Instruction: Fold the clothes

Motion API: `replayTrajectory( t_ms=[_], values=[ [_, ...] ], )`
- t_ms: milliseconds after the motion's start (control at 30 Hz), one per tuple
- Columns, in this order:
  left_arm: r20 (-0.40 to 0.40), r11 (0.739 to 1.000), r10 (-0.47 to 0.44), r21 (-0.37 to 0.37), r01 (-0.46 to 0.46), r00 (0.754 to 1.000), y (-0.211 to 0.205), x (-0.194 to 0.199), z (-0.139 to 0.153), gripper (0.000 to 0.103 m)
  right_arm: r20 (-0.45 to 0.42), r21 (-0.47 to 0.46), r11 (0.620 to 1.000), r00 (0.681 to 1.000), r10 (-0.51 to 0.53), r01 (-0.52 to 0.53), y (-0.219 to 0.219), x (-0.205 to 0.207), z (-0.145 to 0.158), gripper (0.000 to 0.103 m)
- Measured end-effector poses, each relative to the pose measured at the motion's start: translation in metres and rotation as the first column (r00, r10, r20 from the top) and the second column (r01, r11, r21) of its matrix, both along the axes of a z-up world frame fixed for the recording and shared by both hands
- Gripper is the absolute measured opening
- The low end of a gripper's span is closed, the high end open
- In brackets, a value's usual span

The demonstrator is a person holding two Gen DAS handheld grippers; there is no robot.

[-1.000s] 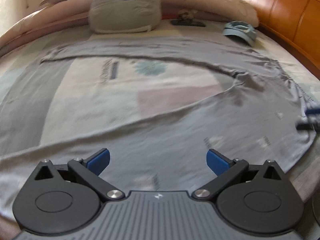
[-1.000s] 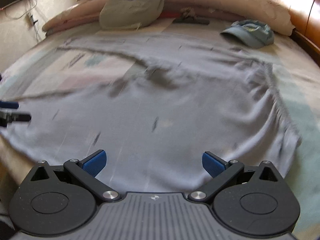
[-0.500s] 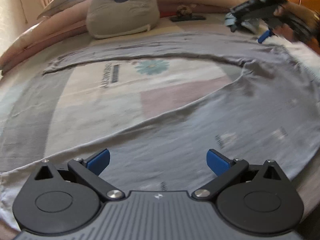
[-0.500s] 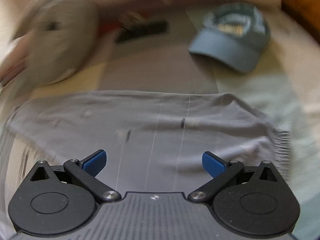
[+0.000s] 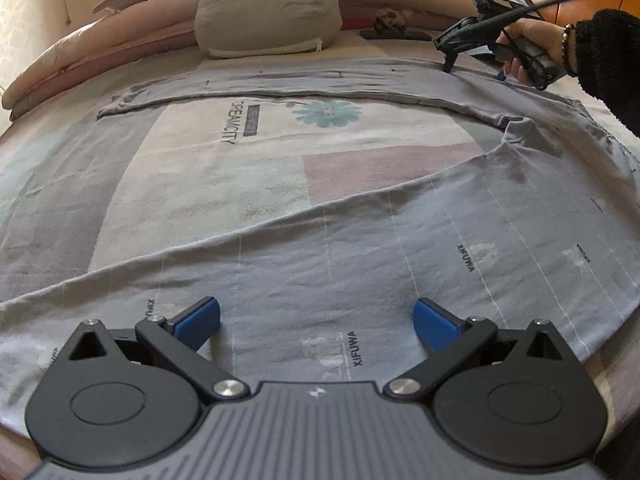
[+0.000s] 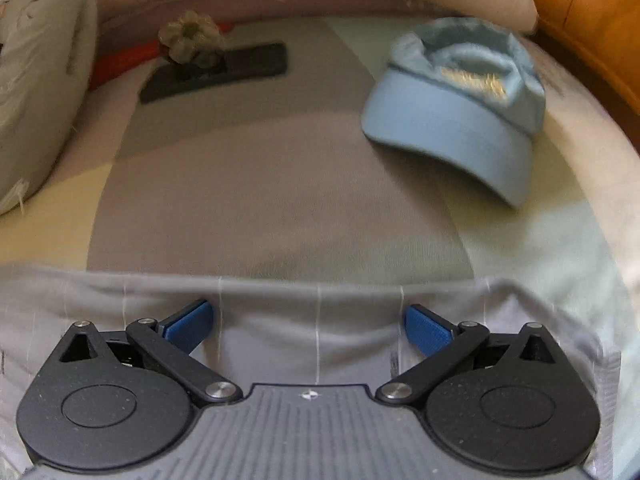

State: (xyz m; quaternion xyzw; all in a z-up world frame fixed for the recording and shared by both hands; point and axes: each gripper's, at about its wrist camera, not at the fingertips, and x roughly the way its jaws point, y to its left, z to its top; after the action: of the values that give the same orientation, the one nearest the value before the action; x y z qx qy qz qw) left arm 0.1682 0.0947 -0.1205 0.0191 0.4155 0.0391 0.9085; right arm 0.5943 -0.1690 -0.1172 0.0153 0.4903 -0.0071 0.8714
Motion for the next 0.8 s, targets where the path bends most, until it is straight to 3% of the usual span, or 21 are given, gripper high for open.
replayTrajectory(
  t_ms=[133, 333, 400, 533, 633, 800],
  values=[
    [0.019, 1.000, 0.008, 0.013, -0.008, 1.000, 0.005, -0.004, 0.002, 0.102, 0.000, 0.082, 0.997, 1.000, -0.003, 0.003, -0.005, -0.016, 0.017, 0.103],
    [0.019, 0.999, 0.032, 0.002, -0.032, 0.999, 0.010, -0.005, -0.002, 0.102, -0.113, 0.163, 0.987, 0.993, 0.020, -0.002, 0.031, -0.025, 0.021, 0.103],
    [0.020, 0.999, 0.035, 0.005, -0.035, 0.999, 0.010, -0.007, -0.002, 0.102, -0.118, 0.138, 0.990, 0.993, -0.015, 0.032, 0.043, -0.018, 0.010, 0.103],
    [0.027, 0.998, 0.045, 0.036, -0.046, 0.999, 0.009, -0.015, 0.000, 0.102, -0.013, 0.003, 0.999, 0.999, -0.034, 0.034, 0.061, -0.002, 0.001, 0.103],
    [0.031, 0.998, 0.050, 0.027, -0.050, 0.998, 0.010, -0.022, 0.000, 0.102, 0.024, 0.025, 0.999, 0.999, -0.029, 0.029, 0.058, 0.007, 0.002, 0.103],
    [0.050, 0.998, 0.045, 0.032, -0.046, 0.998, 0.014, -0.022, 0.000, 0.102, -0.041, 0.123, 0.992, 0.999, 0.000, 0.005, 0.062, -0.015, 0.019, 0.103]
  ],
)
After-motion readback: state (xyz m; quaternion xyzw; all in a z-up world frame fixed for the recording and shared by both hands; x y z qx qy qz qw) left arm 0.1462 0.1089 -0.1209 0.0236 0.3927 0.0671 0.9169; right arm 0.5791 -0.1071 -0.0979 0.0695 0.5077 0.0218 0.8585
